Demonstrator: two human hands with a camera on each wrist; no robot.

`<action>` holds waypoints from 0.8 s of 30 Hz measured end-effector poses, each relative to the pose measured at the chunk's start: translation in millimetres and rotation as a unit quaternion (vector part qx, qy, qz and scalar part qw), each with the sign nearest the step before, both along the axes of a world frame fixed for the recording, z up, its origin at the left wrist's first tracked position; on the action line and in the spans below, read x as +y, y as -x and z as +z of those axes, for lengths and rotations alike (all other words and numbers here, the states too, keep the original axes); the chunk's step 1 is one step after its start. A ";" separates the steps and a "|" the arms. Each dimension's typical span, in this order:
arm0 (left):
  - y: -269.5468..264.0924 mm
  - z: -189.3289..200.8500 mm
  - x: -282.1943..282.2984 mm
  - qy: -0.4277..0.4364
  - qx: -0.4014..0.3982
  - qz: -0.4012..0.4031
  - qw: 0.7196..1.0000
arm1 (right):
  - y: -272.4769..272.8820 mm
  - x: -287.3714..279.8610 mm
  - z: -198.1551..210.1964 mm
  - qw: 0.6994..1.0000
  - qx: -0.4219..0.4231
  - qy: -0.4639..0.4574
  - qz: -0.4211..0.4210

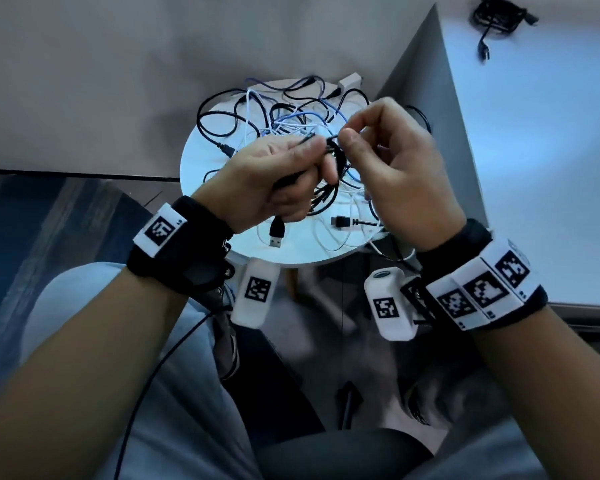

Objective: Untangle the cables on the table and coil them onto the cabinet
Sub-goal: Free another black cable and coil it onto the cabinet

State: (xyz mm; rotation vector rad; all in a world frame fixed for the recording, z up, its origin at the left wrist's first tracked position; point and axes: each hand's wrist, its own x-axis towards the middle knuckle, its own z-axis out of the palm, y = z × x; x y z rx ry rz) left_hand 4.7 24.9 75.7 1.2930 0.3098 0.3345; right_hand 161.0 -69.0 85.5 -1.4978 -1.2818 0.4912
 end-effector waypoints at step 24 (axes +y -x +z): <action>-6.6 -15.2 0.5 -0.315 0.152 0.206 0.914 | 6.1 -5.8 0.0 0.995 -0.044 0.080 0.051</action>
